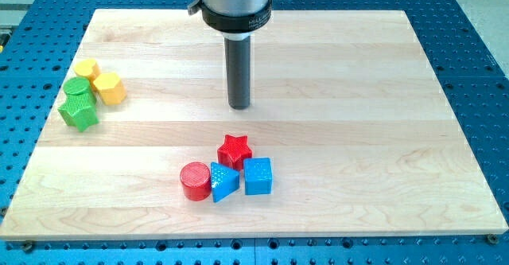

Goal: Slide the green star below the hexagon

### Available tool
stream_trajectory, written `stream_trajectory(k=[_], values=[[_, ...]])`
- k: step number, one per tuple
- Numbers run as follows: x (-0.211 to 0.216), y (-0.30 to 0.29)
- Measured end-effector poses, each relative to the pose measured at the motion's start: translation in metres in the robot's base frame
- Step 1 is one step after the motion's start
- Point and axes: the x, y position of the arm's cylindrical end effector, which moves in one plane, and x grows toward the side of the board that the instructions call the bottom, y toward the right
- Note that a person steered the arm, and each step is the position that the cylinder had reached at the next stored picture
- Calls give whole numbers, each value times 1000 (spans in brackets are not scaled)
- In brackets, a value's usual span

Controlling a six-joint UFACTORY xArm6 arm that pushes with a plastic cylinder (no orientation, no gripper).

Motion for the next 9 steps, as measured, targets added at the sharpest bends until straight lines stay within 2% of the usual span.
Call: stream_trajectory(k=[3, 4, 7, 8, 9], values=[[-3, 20], [-11, -5], [69, -78], [91, -192], [70, -275]])
